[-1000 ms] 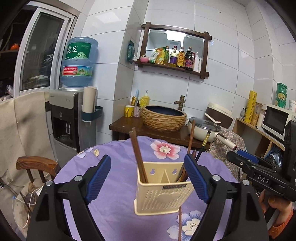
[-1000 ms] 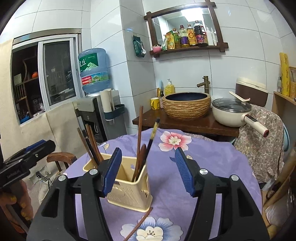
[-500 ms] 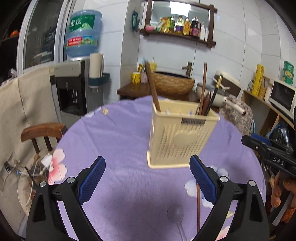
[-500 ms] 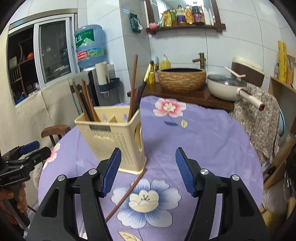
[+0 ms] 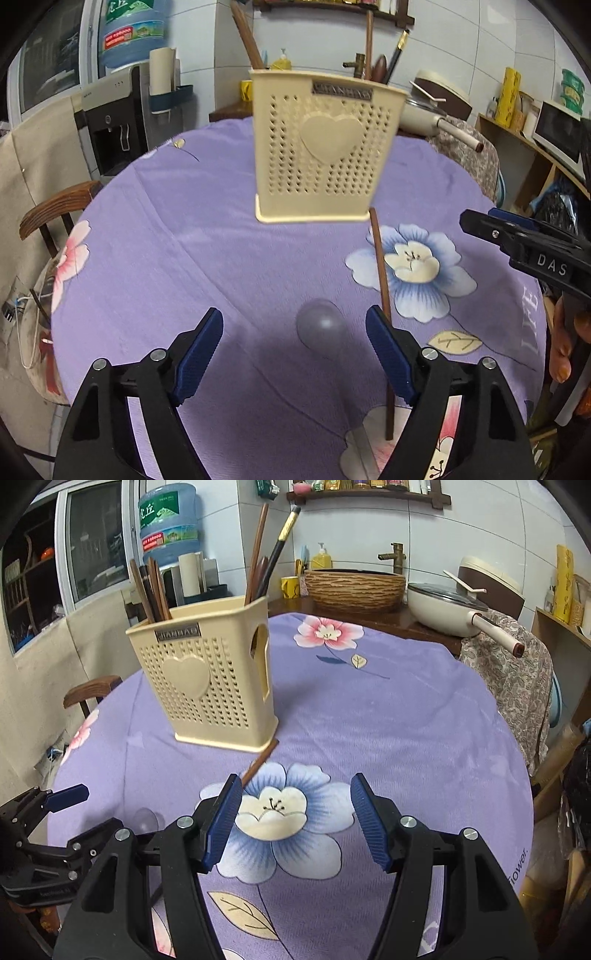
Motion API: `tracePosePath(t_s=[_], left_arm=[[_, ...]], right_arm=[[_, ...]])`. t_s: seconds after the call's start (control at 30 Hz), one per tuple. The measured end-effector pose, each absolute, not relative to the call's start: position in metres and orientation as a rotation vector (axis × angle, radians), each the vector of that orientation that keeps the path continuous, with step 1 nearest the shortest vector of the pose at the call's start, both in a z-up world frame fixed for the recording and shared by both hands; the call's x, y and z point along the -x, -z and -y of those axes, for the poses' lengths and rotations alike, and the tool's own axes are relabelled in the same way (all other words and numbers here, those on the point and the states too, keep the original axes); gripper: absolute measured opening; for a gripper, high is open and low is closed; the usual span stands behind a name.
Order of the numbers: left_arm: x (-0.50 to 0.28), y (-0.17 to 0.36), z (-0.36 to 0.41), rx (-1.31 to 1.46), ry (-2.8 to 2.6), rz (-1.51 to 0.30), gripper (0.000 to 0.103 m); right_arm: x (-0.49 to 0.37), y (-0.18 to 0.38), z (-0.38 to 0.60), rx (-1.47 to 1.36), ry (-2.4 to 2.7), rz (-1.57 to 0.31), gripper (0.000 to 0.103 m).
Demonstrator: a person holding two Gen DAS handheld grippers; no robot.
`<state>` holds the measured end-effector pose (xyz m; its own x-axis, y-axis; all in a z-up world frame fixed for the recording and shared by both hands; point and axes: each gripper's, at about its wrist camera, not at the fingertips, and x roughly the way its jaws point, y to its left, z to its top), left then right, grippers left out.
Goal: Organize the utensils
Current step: 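Move the left tool toward the clear plastic spoon while the right tool approaches the last wooden chopstick, then close the left tool on the clear plastic spoon while the right tool grips the wooden chopstick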
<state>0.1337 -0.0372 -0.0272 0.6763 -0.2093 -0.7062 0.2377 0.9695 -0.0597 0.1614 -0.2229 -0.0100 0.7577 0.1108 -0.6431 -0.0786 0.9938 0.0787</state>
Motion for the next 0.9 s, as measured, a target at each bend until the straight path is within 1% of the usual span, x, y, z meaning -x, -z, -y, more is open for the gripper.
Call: tracePosePath(t_s=[0.17, 0.33, 0.6, 0.67, 0.73, 0.9], left_arm=[[-0.133, 0.042, 0.051, -0.066, 0.253, -0.829, 0.07], [-0.138, 0.05, 0.056, -0.073, 0.239, -0.859, 0.057], [-0.144, 0.055, 0.063, -0.11, 0.217, -0.865, 0.05], [-0.146, 0.055, 0.064, -0.112, 0.209, -0.862, 0.044], [-0.148, 0.054, 0.064, -0.111, 0.207, -0.862, 0.036], [-0.151, 0.049, 0.06, -0.081, 0.218, -0.847, 0.036]], right_arm=[[-0.159, 0.022, 0.223, -0.047, -0.106, -0.731, 0.061], [-0.157, 0.024, 0.223, -0.054, -0.112, -0.737, 0.061], [-0.157, 0.026, 0.223, -0.057, -0.119, -0.744, 0.061], [-0.159, 0.026, 0.222, -0.058, -0.115, -0.746, 0.061], [-0.16, 0.026, 0.222, -0.061, -0.111, -0.749, 0.061], [-0.166, 0.029, 0.22, -0.076, -0.112, -0.774, 0.061]])
